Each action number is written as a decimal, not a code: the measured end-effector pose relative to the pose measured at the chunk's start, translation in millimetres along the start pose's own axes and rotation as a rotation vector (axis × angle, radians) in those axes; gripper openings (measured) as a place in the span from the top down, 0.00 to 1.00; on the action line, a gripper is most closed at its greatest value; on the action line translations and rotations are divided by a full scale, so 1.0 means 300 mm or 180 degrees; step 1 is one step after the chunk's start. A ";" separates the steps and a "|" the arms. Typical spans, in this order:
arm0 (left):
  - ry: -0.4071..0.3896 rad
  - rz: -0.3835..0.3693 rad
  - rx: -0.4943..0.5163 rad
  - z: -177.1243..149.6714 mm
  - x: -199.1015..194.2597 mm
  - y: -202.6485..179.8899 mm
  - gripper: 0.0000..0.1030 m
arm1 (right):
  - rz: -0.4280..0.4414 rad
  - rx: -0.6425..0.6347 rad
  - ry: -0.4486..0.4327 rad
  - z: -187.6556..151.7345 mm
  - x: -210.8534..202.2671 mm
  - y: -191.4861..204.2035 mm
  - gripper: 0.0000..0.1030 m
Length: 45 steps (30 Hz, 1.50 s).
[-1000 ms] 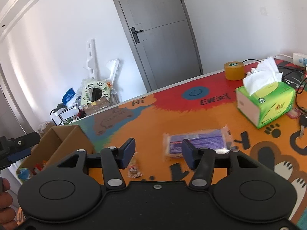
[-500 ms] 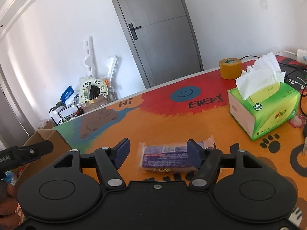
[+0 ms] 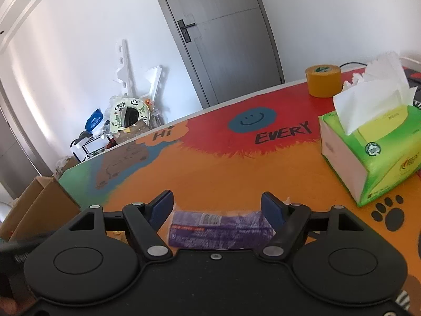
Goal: Organize snacks
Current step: 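Move both open tools back to the remaining snacks on the mat, then grasp the small snack packet with the left tool while the right tool grasps the purple bread pack, then carry the snack packet and purple bread pack over the box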
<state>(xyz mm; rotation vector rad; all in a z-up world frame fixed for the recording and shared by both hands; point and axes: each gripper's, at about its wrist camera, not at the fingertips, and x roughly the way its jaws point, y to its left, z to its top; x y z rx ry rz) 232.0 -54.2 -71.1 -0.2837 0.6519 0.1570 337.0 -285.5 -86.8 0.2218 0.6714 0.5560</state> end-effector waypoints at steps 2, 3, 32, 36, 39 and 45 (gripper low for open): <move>0.0051 0.0009 0.0016 -0.009 0.019 -0.007 0.40 | 0.0021 0.0009 0.0019 0.000 0.013 -0.007 0.29; 0.0070 0.0010 0.0018 -0.013 0.027 -0.010 0.40 | 0.0018 -0.0005 0.0018 -0.001 0.018 -0.006 0.29; 0.0027 -0.0110 0.0081 -0.066 -0.033 0.044 0.83 | -0.0021 -0.0305 0.0370 -0.174 -0.078 0.112 0.31; -0.0022 -0.0168 0.0068 -0.063 -0.072 0.056 0.83 | -0.0195 -0.0428 0.0370 -0.182 -0.085 0.148 0.60; -0.0088 -0.0204 0.0056 -0.053 -0.106 0.068 0.83 | -0.0170 -0.0395 0.0365 -0.181 -0.092 0.162 0.67; -0.0224 -0.0252 0.0049 -0.029 -0.170 0.086 0.83 | -0.0119 -0.0343 0.0249 -0.176 -0.122 0.199 0.71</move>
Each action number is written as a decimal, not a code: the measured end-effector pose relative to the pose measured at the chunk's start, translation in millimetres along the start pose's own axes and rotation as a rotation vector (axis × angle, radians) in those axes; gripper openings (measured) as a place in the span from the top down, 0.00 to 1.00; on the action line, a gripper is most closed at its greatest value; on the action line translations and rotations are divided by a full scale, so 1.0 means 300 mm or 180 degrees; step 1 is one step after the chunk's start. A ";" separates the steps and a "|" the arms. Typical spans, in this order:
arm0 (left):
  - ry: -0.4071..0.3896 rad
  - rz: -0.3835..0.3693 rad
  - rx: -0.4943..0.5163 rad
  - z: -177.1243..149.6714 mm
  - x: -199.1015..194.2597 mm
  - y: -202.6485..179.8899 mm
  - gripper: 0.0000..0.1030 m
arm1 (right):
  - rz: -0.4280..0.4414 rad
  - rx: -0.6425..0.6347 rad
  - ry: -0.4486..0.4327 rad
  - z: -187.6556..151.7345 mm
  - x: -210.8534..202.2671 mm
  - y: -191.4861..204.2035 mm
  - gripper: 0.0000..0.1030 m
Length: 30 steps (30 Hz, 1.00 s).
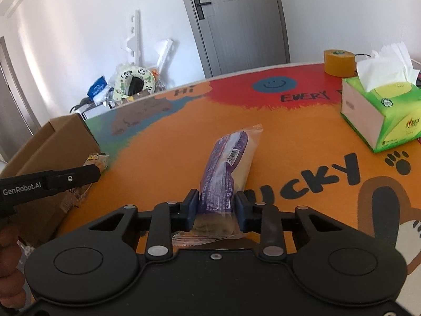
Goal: Organize snacks
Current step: 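Carry the snack packet and purple bread pack over the box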
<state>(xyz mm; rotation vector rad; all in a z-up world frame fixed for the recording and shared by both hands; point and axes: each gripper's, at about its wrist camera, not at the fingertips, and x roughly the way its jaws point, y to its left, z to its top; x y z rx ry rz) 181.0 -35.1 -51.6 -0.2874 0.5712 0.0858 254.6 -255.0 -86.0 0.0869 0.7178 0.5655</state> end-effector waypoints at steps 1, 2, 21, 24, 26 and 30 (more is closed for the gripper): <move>-0.0030 -0.0007 0.0006 0.007 -0.011 0.003 0.83 | 0.0009 0.0006 -0.0012 0.002 -0.002 0.006 0.71; -0.0062 -0.0010 0.0005 0.014 -0.023 0.006 0.83 | 0.0015 0.0012 -0.0025 0.005 -0.006 0.011 0.72; -0.0535 0.0085 -0.0123 0.153 -0.204 0.145 0.83 | 0.0301 0.0054 -0.0424 0.140 -0.064 0.172 0.73; -0.0587 0.0151 -0.0182 0.171 -0.223 0.188 0.83 | 0.0355 0.0040 -0.0476 0.162 -0.065 0.205 0.73; -0.0605 0.0191 -0.0220 0.185 -0.233 0.225 0.83 | 0.0386 0.0027 -0.0502 0.178 -0.061 0.228 0.73; -0.0605 0.0262 -0.0282 0.199 -0.240 0.282 0.83 | 0.0452 -0.0007 -0.0520 0.192 -0.050 0.271 0.73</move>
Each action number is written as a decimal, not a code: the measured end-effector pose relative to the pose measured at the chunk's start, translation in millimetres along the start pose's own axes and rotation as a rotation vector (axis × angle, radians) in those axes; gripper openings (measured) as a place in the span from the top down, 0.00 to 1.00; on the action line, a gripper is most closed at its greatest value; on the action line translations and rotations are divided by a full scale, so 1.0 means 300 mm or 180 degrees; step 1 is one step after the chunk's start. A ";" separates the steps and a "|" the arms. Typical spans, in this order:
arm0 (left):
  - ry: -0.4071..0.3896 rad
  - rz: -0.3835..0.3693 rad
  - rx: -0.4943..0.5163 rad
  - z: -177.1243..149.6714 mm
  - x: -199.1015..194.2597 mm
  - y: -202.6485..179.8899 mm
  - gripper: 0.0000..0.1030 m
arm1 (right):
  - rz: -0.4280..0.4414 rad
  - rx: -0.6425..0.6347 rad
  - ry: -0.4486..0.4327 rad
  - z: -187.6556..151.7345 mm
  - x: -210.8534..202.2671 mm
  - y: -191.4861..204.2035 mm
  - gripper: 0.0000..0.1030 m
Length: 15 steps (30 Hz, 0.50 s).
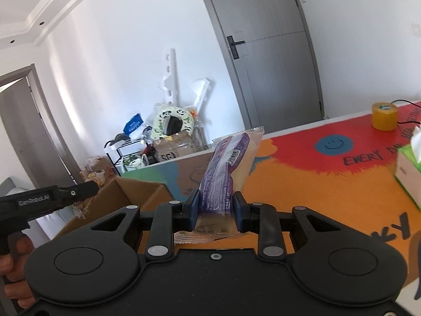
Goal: Organize snacks
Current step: 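Carry the snack packet and purple bread pack over the box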
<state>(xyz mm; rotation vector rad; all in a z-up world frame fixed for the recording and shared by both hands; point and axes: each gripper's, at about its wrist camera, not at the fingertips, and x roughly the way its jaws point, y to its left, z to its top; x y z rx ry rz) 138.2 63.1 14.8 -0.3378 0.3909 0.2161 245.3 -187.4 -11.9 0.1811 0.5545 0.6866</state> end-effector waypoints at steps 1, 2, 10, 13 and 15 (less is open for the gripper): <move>-0.0002 0.0025 -0.0019 0.004 0.002 0.016 0.83 | 0.0017 -0.0012 0.0000 0.003 0.007 0.014 0.73; -0.0006 0.0046 -0.0035 0.007 0.003 0.029 0.83 | 0.0029 -0.0023 0.0001 0.007 0.014 0.024 0.73; 0.0019 0.0142 -0.0160 0.025 0.021 0.133 0.83 | 0.0134 -0.0128 0.0023 0.019 0.058 0.132 0.73; 0.0061 0.0138 -0.0211 0.024 0.035 0.165 0.83 | 0.0140 -0.0161 0.0037 0.025 0.077 0.179 0.73; 0.0078 0.0138 -0.0221 0.022 0.036 0.183 0.82 | 0.0140 -0.0180 0.0035 0.027 0.086 0.205 0.73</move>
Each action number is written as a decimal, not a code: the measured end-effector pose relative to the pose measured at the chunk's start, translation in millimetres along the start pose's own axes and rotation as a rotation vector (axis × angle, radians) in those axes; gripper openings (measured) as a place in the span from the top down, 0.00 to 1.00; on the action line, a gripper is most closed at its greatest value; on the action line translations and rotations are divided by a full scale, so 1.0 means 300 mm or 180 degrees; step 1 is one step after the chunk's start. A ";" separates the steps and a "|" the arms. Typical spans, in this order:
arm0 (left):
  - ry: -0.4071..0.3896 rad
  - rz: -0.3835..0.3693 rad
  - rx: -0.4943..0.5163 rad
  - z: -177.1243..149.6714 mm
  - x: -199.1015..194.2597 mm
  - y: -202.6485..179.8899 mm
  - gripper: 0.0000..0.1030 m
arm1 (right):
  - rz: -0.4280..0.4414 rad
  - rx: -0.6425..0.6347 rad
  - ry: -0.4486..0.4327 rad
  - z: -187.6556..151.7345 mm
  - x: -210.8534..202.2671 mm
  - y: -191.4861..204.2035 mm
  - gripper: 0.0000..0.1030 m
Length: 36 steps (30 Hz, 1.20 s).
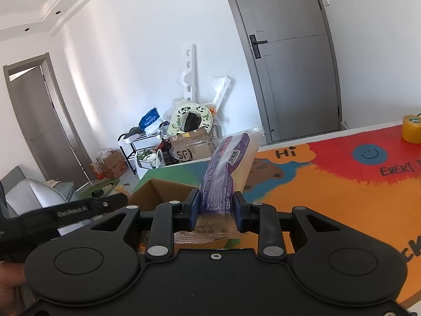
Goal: Organize snacks
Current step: 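Carry the snack packet and purple bread pack over the box, then open both tools to drop the snacks into the box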
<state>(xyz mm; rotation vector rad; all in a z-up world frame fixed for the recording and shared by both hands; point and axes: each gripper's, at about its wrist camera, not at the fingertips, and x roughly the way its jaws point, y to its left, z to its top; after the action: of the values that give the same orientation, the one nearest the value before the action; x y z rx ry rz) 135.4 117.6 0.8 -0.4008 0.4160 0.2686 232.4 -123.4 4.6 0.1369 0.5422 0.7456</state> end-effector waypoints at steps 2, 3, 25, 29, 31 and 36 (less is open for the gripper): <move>0.0050 0.0013 -0.0010 0.004 0.005 0.012 0.78 | -0.0003 -0.0004 -0.0001 0.002 0.008 0.021 0.73; 0.0068 0.0014 -0.0023 0.007 0.003 0.020 0.77 | -0.0002 -0.0003 -0.0001 0.003 0.009 0.031 0.73; -0.0079 -0.0256 -0.0228 0.011 -0.099 0.190 0.46 | -0.0217 0.0083 0.0168 -0.035 0.085 0.224 0.73; -0.0068 -0.0265 -0.0230 0.009 -0.100 0.193 0.45 | -0.0249 0.0099 0.0301 -0.039 0.098 0.235 0.62; -0.0068 -0.0267 -0.0231 0.012 -0.099 0.192 0.45 | -0.0260 0.0087 0.0222 -0.037 0.076 0.240 0.49; -0.0071 -0.0256 -0.0159 0.009 -0.103 0.161 0.39 | -0.0301 0.0083 0.0110 -0.028 0.028 0.211 0.49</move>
<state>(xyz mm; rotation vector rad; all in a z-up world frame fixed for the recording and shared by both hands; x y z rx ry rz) 93.1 156.4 1.3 -0.4621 0.3709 0.2053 194.8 -72.1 13.3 0.1218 0.5875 0.6499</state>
